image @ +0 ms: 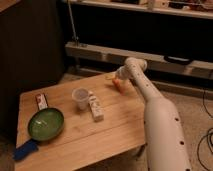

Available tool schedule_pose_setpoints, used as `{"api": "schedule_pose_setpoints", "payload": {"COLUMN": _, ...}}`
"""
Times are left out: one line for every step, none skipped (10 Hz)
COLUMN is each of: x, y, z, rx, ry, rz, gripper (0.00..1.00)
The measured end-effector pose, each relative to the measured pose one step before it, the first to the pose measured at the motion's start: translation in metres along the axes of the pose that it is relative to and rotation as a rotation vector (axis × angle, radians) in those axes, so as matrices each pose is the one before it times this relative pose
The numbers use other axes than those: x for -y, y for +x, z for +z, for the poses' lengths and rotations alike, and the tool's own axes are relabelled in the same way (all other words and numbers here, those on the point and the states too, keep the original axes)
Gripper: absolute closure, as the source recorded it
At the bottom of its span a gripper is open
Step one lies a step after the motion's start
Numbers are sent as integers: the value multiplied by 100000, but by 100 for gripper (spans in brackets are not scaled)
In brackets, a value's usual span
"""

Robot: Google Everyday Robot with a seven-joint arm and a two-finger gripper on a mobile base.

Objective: Place the white sponge in the ceramic bowl

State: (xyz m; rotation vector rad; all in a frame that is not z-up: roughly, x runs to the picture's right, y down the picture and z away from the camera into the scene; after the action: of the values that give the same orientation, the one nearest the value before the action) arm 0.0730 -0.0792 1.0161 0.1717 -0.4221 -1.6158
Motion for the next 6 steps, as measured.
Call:
{"api": "schedule_pose_setpoints", "payload": {"x": 1683, "y": -59, "z": -1500, "rx": -1883, "ry": -1319, "rz": -7047, "gripper": 20}}
{"api": "schedule_pose_setpoints", "payload": {"x": 1931, "y": -130, "z": -1541, "rx": -1153, "ry": -748, "rz": -6441, "gripper": 20}}
{"api": "schedule_pose_setpoints", "payload": {"x": 2417, "y": -408, "z": -1744, "rx": -1092, "ry": -864, "rz": -7496, "gripper": 20}}
{"api": "schedule_pose_setpoints", "payload": {"x": 2497, "y": -607, "z": -1665, "rx": -1063, "ry": -681, "rz": -7770, "gripper": 20}}
{"api": "schedule_pose_setpoints", "payload": {"x": 2358, "y": -229, "z": -1711, "rx": -1043, "ry": 54, "rz": -7079, "gripper": 20}}
{"api": "schedule_pose_setpoints", "payload": {"x": 2286, "y": -260, "z": -1653, "rx": -414, "ry": 695, "rz": -6775, "gripper": 20}}
